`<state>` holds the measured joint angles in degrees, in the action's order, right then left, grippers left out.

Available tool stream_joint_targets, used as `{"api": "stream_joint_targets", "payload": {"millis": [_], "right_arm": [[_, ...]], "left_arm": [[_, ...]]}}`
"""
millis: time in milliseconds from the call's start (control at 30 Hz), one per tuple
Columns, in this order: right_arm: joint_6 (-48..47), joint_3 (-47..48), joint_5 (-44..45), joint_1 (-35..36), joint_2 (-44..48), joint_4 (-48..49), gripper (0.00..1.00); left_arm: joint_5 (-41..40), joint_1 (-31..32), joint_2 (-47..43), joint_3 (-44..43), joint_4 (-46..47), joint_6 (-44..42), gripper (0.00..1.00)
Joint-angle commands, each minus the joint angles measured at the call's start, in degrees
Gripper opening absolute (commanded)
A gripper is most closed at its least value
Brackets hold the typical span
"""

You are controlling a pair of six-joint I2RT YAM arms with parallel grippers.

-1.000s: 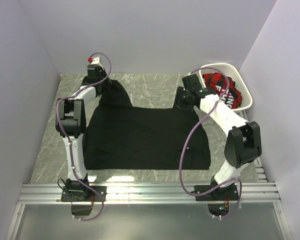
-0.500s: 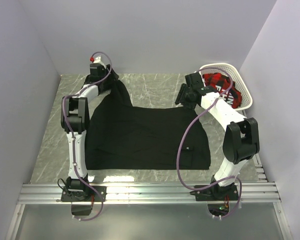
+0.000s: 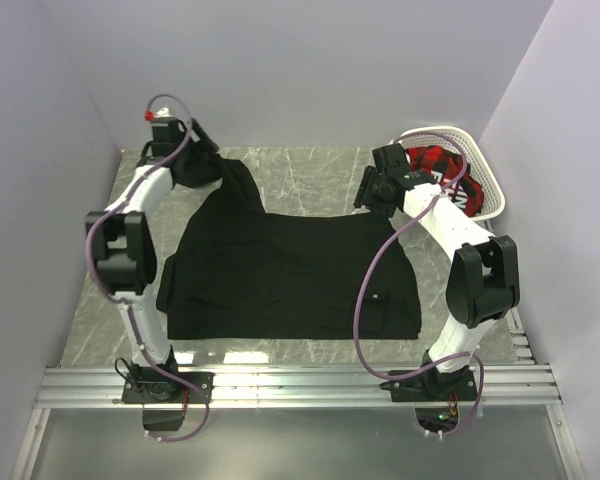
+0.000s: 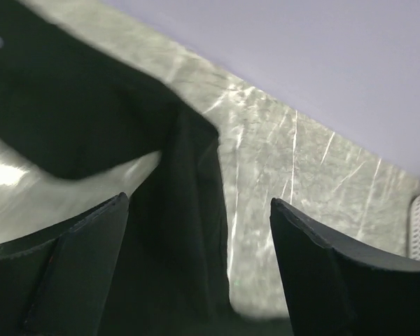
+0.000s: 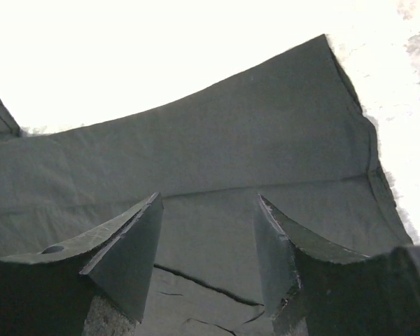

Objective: Fold and stack the long sleeve shirts
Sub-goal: Fold the shirt

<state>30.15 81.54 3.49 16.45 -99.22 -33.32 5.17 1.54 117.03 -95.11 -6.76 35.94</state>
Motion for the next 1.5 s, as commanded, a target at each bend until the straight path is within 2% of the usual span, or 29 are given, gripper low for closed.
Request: {"api": "stream_joint_targets", "payload": {"millis": [0,200,367,533,800,967,1200,1467], "right_arm": [[-1.23,1.96,0.65,-0.54,2.36,-0.08,0.61],[-0.80,-1.46,-1.38,-0.54,4.21,1.32,0.60],[-1.67,-3.40,-0.59,-0.54,4.56,1.68,0.60],[-2.47,-4.81,-0.32,-0.54,4.30,2.30,0.60],[-2.73,-5.34,-1.03,-0.71,3.07,3.09,0.60],[-2.38,-4.37,-1.20,-0.89,2.28,3.00,0.60],[-1.41,-4.54,-1.90,-0.98,2.10,3.61,0.60],[-1.24,-4.63,-1.99,-1.07,1.66,3.88,0.60]], "left_arm": [[-3.32,-1.37,-6.81,5.52,-8.78,5.01,0.87],[-8.25,-1.37,-9.11,13.37,-15.12,7.12,0.78],[-10.00,-3.39,-4.37,10.39,-20.82,8.35,0.72],[-11.41,-4.00,-1.28,9.59,-20.75,9.58,0.67],[-12.37,-4.00,2.23,9.15,-20.04,3.70,0.65],[-13.78,-3.39,3.38,8.36,-22.85,1.50,0.62],[-19.58,1.44,3.73,8.89,-25.05,-3.76,0.61],[-21.60,2.24,6.36,7.57,-27.78,-6.50,0.57]]}}
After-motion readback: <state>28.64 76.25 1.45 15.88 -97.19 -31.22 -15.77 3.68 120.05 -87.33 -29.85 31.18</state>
